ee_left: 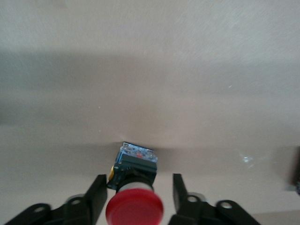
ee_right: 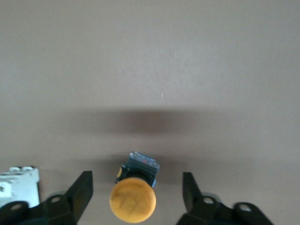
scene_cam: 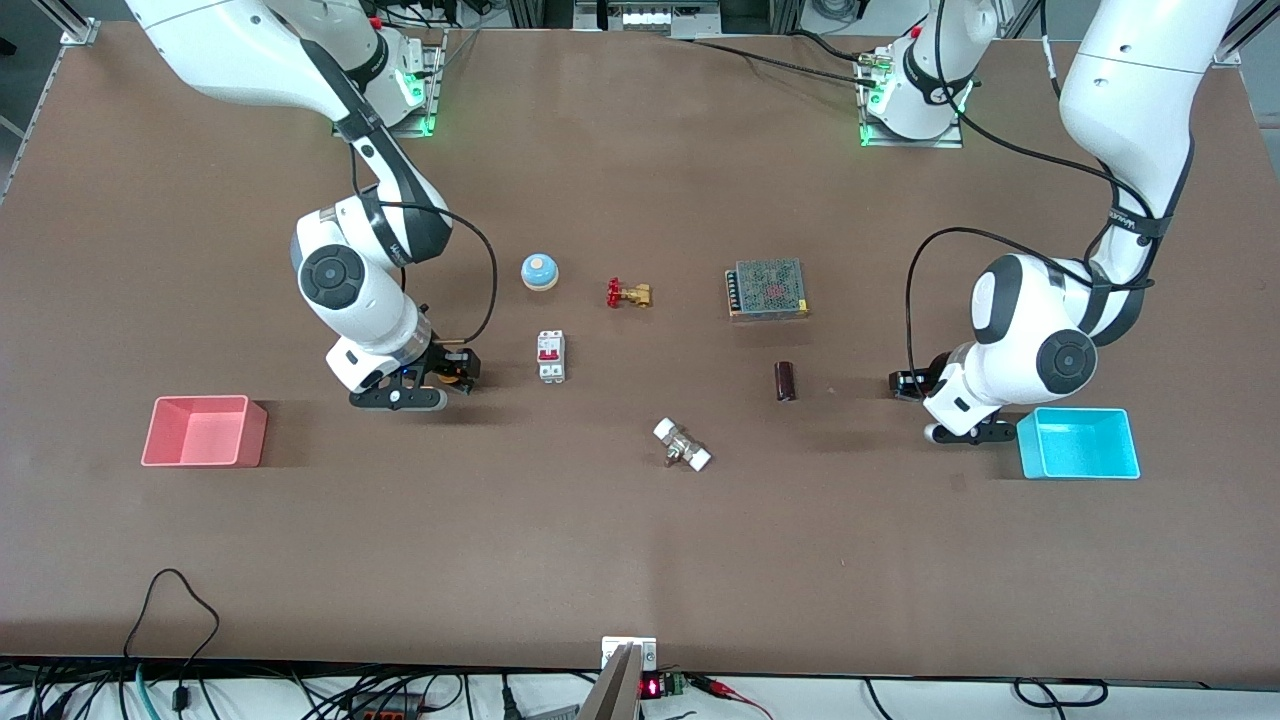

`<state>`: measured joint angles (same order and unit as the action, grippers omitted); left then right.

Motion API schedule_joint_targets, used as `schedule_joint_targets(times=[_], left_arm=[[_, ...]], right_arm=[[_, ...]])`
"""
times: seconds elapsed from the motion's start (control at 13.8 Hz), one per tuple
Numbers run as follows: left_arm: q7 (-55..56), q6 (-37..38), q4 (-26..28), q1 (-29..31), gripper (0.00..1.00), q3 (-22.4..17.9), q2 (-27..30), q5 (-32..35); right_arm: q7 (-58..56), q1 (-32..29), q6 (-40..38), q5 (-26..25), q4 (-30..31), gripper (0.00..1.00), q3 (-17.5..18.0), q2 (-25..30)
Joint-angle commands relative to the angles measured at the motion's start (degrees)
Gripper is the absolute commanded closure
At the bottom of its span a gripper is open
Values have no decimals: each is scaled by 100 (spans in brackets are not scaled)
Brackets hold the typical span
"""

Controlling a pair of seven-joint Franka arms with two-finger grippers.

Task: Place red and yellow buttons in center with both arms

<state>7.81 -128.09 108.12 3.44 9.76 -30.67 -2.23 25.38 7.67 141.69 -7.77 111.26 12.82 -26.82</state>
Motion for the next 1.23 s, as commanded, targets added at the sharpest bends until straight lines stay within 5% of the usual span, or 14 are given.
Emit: schedule_joint_targets(times=[0.0,0.29,0.58,0.94,1.16], left_arm=[[1,83,26,-45,0,-123,718,-85],[-16,100,-527,-27,0,-640,1177,-67],[-69,1177,-1256,61,0,-703,1502,-67],[-95,2742,-2345,149,0,-783,1837,-58],[-174,3394,-2497,157,0,-748,1915,-58]], right_arm=[[29,-29,-526,292,-297,0,-25,421],[-1039,-468,-2018,513,-1016,0,-95,1318],[-1754,-565,-4340,593,-2423,0,-718,1530],[-1905,-890,-4633,628,-2241,0,-887,2084],[-1852,-934,-4703,733,-2275,0,-878,2058]])
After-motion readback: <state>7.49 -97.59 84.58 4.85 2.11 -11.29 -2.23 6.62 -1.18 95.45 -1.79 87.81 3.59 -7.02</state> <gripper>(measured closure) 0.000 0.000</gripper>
